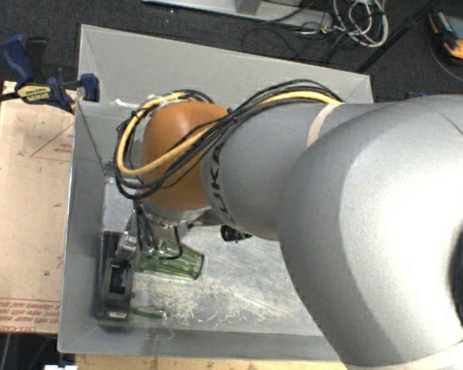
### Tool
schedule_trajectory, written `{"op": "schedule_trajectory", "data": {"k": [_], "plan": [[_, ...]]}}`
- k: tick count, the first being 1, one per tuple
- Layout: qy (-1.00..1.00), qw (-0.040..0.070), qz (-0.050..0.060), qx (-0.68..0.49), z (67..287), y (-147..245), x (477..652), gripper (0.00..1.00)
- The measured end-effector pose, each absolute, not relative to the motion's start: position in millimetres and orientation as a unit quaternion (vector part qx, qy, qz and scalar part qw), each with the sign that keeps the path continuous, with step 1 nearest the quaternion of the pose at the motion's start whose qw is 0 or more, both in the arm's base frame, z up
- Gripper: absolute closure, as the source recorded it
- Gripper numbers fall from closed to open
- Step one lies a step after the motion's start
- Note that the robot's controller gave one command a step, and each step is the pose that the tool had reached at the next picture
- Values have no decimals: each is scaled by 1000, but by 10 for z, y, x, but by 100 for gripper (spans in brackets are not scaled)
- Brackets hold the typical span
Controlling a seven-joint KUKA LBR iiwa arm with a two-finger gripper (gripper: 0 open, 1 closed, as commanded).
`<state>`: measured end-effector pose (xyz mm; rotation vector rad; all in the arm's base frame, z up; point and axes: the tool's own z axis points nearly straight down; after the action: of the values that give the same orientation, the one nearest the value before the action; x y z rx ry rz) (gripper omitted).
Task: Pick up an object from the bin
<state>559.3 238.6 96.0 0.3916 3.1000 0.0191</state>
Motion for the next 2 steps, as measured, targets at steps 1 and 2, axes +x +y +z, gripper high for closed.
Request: {"op": "schedule_trajectory", "data": {"k": [1, 2], "plan": [[992, 8, 6, 125, 960, 2386, 5593, 100], [992, 8, 6, 125, 960, 2386, 5593, 100]]}}
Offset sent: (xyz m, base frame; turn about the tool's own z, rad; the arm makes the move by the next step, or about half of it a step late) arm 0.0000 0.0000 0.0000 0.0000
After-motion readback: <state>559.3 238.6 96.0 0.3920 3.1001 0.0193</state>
